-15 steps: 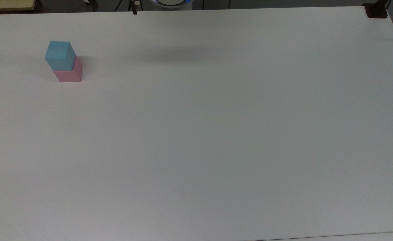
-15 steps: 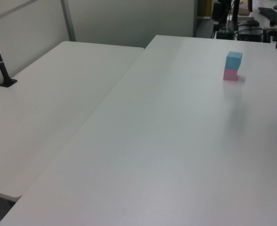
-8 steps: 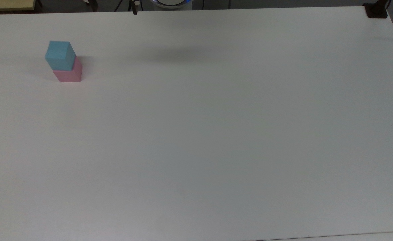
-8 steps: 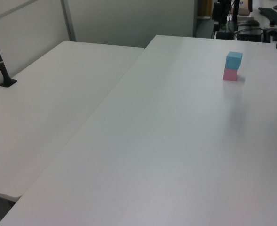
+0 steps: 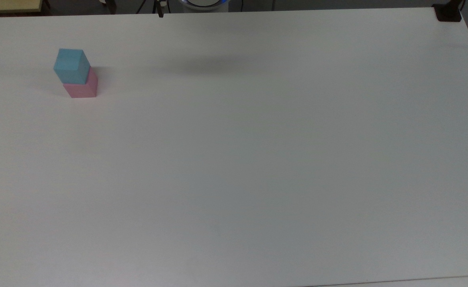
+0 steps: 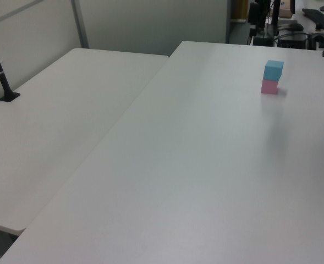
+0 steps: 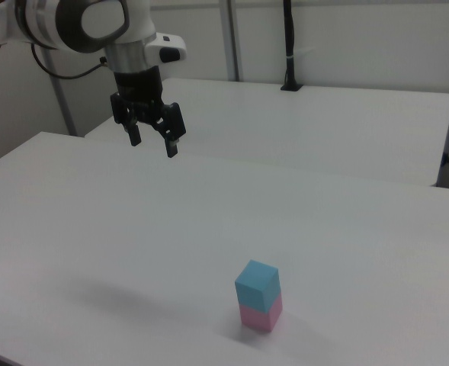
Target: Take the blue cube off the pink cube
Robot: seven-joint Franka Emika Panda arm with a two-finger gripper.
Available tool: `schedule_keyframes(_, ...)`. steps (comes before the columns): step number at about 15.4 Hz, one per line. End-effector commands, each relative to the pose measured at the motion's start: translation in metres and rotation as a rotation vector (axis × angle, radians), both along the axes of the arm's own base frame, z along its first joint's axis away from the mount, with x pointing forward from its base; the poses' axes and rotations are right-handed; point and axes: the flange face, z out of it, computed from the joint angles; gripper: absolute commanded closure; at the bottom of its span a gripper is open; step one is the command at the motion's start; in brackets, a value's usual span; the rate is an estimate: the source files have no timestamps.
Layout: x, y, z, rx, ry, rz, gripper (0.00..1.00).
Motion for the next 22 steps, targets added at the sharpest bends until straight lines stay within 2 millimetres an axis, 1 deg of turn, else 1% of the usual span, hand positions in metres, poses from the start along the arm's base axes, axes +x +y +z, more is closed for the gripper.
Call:
schedule_keyframes(1,-0.003,-0.004,0.001,0.018,-0.005,0.021,0.00)
schedule_keyframes(3,-0.003,-0.014,0.002,0.009,-0.011,0.028,0.00)
schedule_keyframes(4,-0.005,-0.020,0.002,0.003,-0.009,0.059,0.00)
schedule_keyframes(7,-0.014,-0.053,0.001,-0.001,-0.004,0.200,0.00)
schedule_keyframes(9,-0.018,-0.073,-0.008,-0.008,0.014,0.287,0.00)
schedule_keyframes(10,-0.021,-0.082,-0.021,-0.023,0.042,0.339,0.00)
schedule_keyframes(12,-0.027,-0.098,-0.039,-0.046,0.091,0.364,0.00)
schedule_keyframes(13,-0.029,-0.107,-0.050,-0.044,0.111,0.351,0.00)
schedule_keyframes(15,-0.035,-0.134,-0.063,-0.053,0.089,0.300,0.00)
schedule_keyframes(16,-0.035,-0.140,-0.073,-0.061,0.073,0.288,0.00)
schedule_keyframes(18,-0.041,-0.159,-0.096,-0.075,0.045,0.233,0.00)
schedule_keyframes(19,-0.041,-0.165,-0.109,-0.076,0.039,0.214,0.00)
schedule_keyframes(20,-0.039,-0.174,-0.119,-0.077,0.032,0.195,0.00)
schedule_keyframes(22,-0.036,-0.184,-0.136,-0.079,0.040,0.157,0.02)
